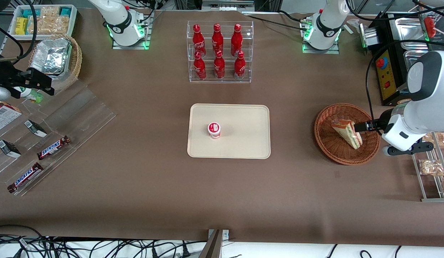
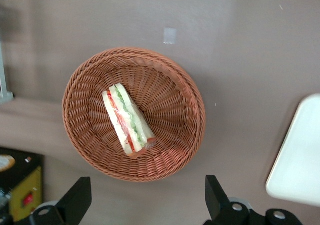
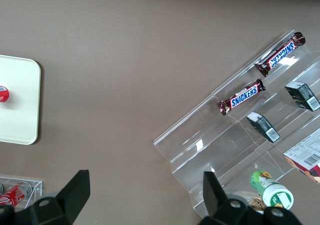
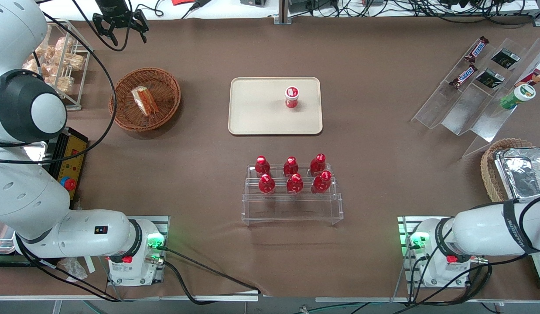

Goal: Place sandwich from basket to tray
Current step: 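Move the left gripper over the wrapped sandwich in the wicker basket, then lower the left gripper onto the sandwich and close on it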

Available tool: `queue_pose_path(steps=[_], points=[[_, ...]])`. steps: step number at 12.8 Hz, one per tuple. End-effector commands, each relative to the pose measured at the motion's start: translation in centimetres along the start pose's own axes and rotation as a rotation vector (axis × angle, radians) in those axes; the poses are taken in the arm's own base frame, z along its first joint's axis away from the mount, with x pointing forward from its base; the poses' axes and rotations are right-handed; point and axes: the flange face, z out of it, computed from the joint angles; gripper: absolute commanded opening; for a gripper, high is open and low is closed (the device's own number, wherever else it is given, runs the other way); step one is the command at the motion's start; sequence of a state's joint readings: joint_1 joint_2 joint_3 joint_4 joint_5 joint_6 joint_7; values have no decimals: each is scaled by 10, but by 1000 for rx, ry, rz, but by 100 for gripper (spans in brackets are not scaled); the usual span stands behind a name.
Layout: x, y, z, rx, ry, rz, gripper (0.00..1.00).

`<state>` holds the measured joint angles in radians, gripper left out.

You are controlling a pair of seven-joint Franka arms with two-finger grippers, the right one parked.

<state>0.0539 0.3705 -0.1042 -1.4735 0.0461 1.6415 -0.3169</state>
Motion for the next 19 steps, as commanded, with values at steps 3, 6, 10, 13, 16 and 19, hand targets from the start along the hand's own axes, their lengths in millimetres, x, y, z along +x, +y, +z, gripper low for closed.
queue_pose_path(steps=[3, 6, 10, 13, 16, 19], points=[[6, 4, 6, 11, 10, -158, 100], [7, -6, 35, 23, -13, -227, 100], [-1, -6, 79, 103, 30, -232, 100], [-14, -9, 124, 127, 93, -273, 100], [-24, -14, 145, 140, 88, -286, 100], [-34, -24, 160, 118, 127, -325, 100]])
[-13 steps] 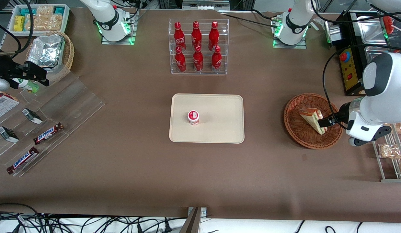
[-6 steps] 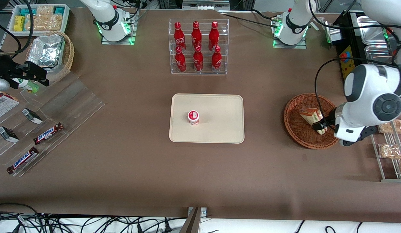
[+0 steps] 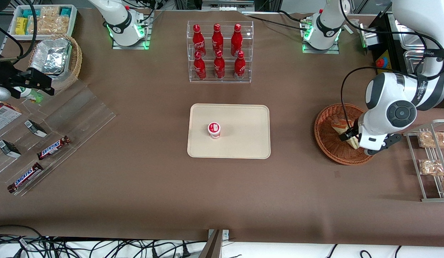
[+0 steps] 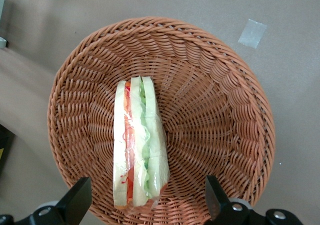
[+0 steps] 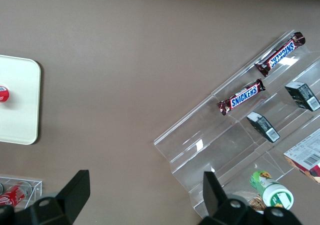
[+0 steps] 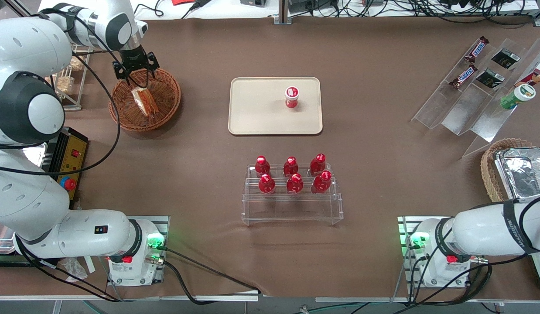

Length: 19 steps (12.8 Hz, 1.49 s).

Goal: Place sandwich from basket to tray
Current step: 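Lower the left gripper onto the sandwich and close on it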

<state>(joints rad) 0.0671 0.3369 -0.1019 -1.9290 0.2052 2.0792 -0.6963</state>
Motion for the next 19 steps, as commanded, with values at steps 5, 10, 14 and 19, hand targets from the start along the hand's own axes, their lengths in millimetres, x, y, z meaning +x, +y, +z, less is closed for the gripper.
queue_pose_path(steps=[5, 10, 14, 19], points=[[-22, -19, 31, 19, 111, -110, 100], [-28, -17, 43, -3, 129, -135, 100], [-31, -17, 52, 7, 120, -127, 100], [-35, -18, 60, 30, 126, -143, 94]])
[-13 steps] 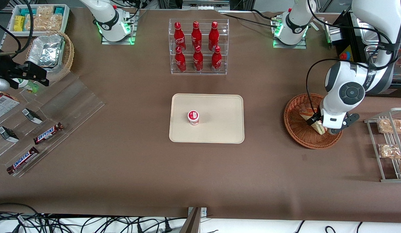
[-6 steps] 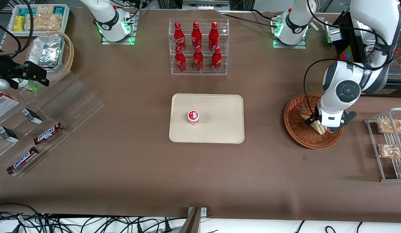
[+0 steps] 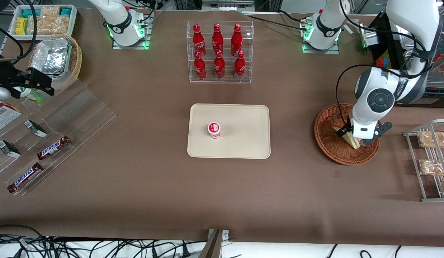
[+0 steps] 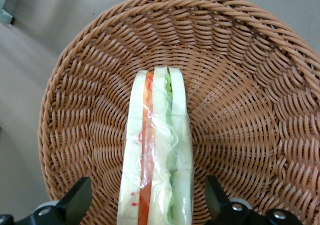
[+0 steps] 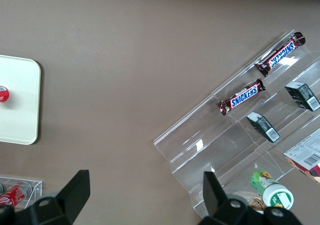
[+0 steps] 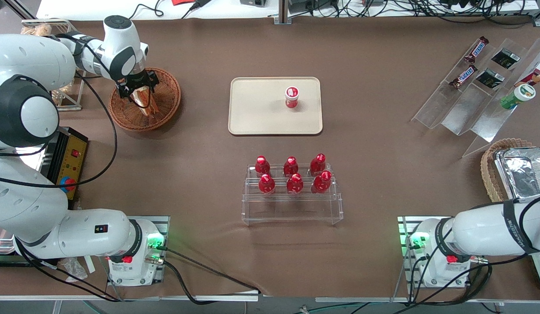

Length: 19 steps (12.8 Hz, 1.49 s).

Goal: Place sandwich from basket to tray
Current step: 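Lower the left gripper onto the sandwich and close on it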

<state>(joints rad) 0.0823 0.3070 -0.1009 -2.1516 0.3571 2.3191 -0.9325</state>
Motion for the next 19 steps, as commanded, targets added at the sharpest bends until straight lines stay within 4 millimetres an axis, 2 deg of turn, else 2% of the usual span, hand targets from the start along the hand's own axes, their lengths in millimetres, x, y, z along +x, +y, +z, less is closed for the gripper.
queue_pose_path(steps=[1, 3, 5, 9, 13, 16, 18, 19], points=[[-3, -4, 2, 6, 21, -40, 79], [-4, -1, 4, -3, 23, -63, 55], [-3, -1, 3, -4, 24, -63, 46], [0, -1, -6, -6, 33, -49, 46], [6, 18, -47, 37, 21, 39, 40], [6, 19, -50, 38, 20, 47, 36], [4, 22, -66, 60, 14, 120, 36], [-2, 32, -84, 78, 1, 199, 36]])
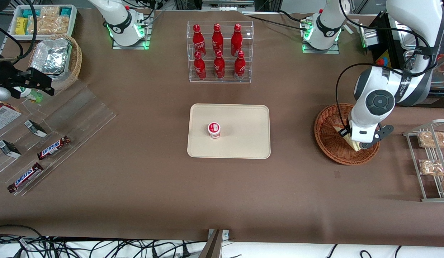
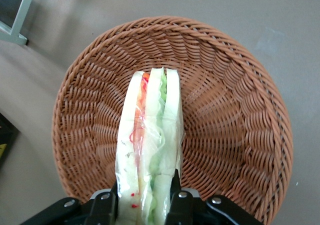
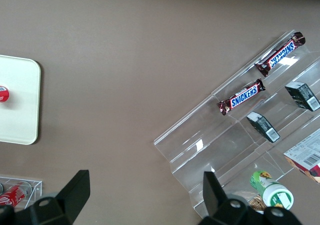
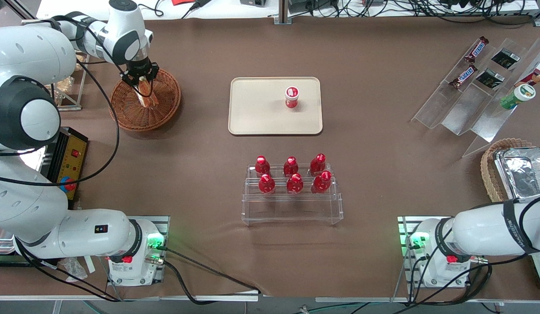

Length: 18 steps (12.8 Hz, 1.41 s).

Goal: Place sandwich from basket to tray
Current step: 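Lift the sandwich and carry it over the cream tray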

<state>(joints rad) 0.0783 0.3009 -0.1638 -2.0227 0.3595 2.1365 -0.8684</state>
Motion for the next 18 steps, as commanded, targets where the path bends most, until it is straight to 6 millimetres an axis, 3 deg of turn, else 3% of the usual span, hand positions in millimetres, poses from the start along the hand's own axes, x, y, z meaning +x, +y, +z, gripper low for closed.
queue_pose_path(steps=[1, 3, 7, 10, 12, 14, 18], points=[[-12, 17, -56, 38, -19, 154, 36], [-26, 38, -93, 12, -53, 255, 32], [-79, 96, -157, -143, -96, 396, 32], [-119, 137, -178, -245, -111, 441, 33], [-154, 174, -181, -301, -92, 403, 34], [-179, 205, -170, -343, -79, 410, 34], [-223, 241, -152, -361, -21, 403, 35]])
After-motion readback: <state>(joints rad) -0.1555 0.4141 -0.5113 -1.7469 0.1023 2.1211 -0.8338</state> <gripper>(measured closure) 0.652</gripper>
